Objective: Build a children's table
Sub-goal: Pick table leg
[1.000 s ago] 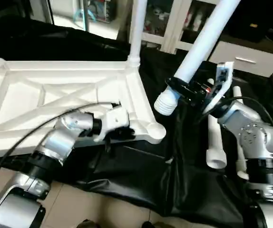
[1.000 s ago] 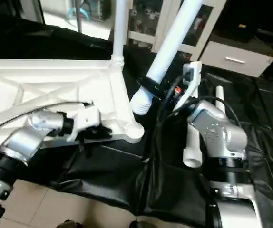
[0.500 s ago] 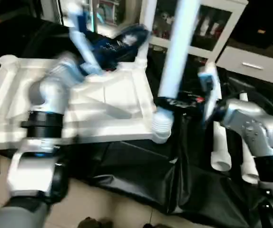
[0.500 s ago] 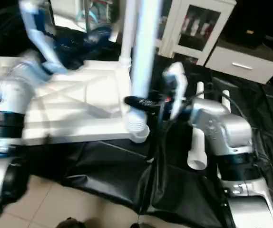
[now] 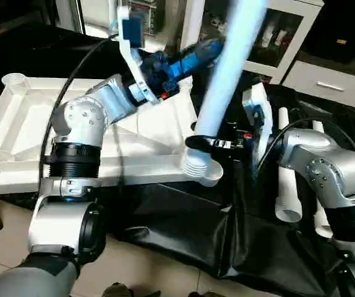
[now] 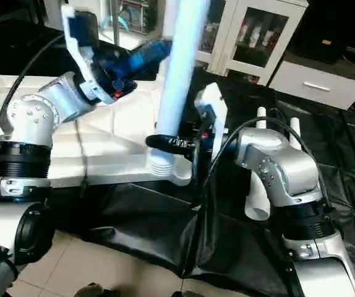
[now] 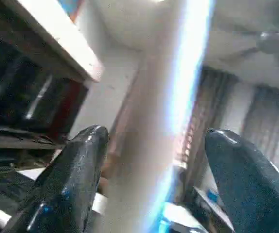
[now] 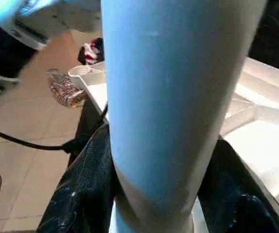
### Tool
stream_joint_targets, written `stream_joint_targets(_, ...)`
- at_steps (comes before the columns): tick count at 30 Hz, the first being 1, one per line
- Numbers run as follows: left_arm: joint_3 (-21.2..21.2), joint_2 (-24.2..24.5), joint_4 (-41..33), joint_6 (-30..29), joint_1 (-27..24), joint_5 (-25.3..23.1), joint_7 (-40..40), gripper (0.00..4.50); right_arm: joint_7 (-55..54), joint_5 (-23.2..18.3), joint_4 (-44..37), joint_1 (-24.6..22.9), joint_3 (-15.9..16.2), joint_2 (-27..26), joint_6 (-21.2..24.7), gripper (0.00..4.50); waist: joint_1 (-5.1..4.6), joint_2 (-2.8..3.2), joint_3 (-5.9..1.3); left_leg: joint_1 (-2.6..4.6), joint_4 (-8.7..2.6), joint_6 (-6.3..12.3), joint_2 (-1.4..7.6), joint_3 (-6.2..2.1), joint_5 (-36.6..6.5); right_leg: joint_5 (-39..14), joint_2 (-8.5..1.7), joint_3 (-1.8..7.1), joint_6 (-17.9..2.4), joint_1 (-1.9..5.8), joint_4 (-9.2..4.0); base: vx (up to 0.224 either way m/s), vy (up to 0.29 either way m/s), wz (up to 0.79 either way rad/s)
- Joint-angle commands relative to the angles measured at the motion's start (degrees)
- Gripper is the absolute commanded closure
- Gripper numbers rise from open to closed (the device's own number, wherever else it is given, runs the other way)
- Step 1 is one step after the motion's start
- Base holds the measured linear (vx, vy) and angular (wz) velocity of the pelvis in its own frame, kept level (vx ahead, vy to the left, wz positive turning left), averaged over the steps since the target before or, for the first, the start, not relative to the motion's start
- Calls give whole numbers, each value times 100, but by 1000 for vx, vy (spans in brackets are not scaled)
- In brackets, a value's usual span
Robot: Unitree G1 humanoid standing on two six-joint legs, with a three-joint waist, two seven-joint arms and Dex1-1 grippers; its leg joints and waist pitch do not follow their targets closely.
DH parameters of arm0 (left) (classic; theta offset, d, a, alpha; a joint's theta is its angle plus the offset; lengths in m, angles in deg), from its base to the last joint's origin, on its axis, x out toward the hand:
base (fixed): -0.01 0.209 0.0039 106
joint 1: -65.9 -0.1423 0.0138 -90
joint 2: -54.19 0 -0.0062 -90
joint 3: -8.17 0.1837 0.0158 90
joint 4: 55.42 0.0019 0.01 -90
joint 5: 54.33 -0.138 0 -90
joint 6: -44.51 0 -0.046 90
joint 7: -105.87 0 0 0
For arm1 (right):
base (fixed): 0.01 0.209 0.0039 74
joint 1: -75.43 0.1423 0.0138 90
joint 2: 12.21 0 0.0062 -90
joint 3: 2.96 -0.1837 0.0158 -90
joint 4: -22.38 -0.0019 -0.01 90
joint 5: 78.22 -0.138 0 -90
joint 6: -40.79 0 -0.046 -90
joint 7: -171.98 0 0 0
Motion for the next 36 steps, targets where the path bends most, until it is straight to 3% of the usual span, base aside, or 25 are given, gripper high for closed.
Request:
stream_joint_targets(1,31,154,81,-99,-79,-38,-225,53,-111,-145,42,154,-393,47,29,267,19,149,-514,104,-357,-39,170,-85,-825,-529,-344,249,-1423,415,-303,0,0,0)
stream_joint_targets(6,196,275,-60,-130,-228,-116,-304,11,-113,-116,44,170,-427,100,43,267,17,184,-515,129,-372,-152,189,-99,-958,-786,-349,242,-1313,407,-329,0,0,0)
stream_joint_targets(8,446,288,-283,-106,-299,-253,-214,6,-18,0,-57,52,-222,162,55,267,13,141,-526,121,-369,-137,194,-100,-862,-648,-353,240,-1338,419,-306,0,0,0)
stream_joint_targets(9,446,288,-283,-106,-299,-253,-214,2,-18,0,-57,52,-222,162,55,267,24,154,-531,121,-368,-133,201,-107,-821,-595,-359,239,-1346,424,-292,0,0,0)
stream_joint_targets(13,663,108,-189,272,-149,-649,96,0,113,348,-164,-209,409,232,82,267,41,130,-522,101,-363,-92,197,-108,-784,-664,-375,246,-1282,443,-318,0,0,0)
stream_joint_targets(17,686,71,-178,392,-98,-705,121,0,63,516,-89,-231,557,232,33,267,33,132,-516,101,-365,-153,192,-114,-873,-948,-380,248,-1176,430,-345,0,0,0)
stream_joint_targets(21,536,70,-35,355,-7,-647,324,37,-36,533,-39,-228,522,193,14,267,29,139,-523,102,-357,-153,188,-118,-880,-905,-373,246,-1168,430,-333,0,0,0)
stream_joint_targets(22,482,84,-7,304,4,-609,332,43,-71,524,-27,-220,483,183,9,267,18,165,-510,96,-361,-141,183,-116,-858,-821,-358,246,-1187,420,-333,0,0,0)
stream_joint_targets(26,414,85,12,210,-15,-555,343,80,-93,508,-17,-204,403,191,-10,267,18,168,-511,100,-355,-99,183,-113,-771,-576,-352,243,-1296,421,-302,0,0,0)
stream_joint_targets(32,414,51,-70,136,-95,-498,410,126,-122,511,-27,-213,336,136,-27,267,26,131,-499,106,-358,-73,188,-113,-864,-760,-370,244,-1302,425,-319,0,0,0)
stream_joint_targets(33,417,61,-99,111,-110,-495,439,129,-139,498,-45,-218,338,124,-15,267,26,99,-480,99,-364,-72,189,-109,-853,-851,-371,247,-1259,417,-333,0,0,0)
stream_joint_targets(36,446,121,-215,-15,-156,-520,463,147,-147,485,-33,-188,386,71,-5,267,20,117,-468,98,-366,-70,189,-113,-860,-897,-371,249,-1230,409,-329,0,0,0)
